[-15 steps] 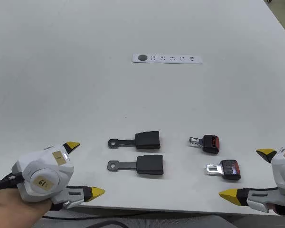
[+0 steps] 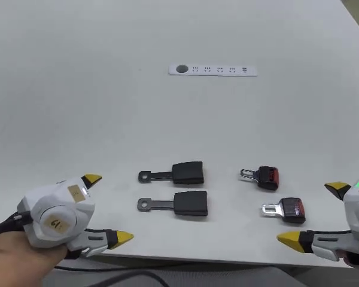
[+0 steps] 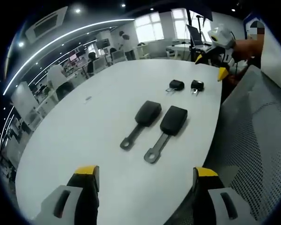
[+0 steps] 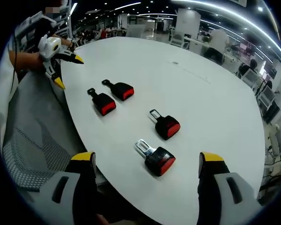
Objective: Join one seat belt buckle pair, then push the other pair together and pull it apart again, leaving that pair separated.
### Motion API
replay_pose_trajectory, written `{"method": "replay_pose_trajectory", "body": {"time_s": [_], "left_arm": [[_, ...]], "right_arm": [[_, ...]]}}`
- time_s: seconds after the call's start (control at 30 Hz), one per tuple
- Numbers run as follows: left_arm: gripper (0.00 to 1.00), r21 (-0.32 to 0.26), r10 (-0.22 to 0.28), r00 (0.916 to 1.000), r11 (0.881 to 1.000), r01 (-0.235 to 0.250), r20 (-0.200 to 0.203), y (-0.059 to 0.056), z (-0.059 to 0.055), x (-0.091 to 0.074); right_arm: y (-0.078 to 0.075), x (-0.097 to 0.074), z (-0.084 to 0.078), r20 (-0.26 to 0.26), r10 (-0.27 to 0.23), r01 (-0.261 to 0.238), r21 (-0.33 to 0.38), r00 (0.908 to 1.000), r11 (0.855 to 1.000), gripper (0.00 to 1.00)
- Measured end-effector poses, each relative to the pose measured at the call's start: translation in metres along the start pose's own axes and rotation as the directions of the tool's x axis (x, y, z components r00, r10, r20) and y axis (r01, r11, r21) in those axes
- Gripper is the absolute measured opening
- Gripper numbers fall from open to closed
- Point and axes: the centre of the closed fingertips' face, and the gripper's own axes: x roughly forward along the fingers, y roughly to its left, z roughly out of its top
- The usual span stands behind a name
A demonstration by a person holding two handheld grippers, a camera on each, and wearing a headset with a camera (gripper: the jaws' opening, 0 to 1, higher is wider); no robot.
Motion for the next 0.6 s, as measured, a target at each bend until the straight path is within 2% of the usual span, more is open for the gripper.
{"method": "replay_pose_trajectory", "body": {"time_s": [0.27, 0.6], "left_arm": [[0.83, -0.001, -0.002, 1.0000, 1.000, 0.002, -0.004, 0.0019, -0.0038, 0.0015], [0.83, -0.008, 0.003, 1.0000, 1.000, -0.003, -0.001, 0.0027, -0.0028, 0.0005]], "right_arm": [[0.0013, 0.0021, -0.0005, -0.001, 0.004, -0.004, -0.004, 1.0000, 1.000, 0.90], [0.0056, 0.0033, -0.0006, -0.006, 0.009, -0.009, -0.002, 0.9999, 1.000, 0.90]]}}
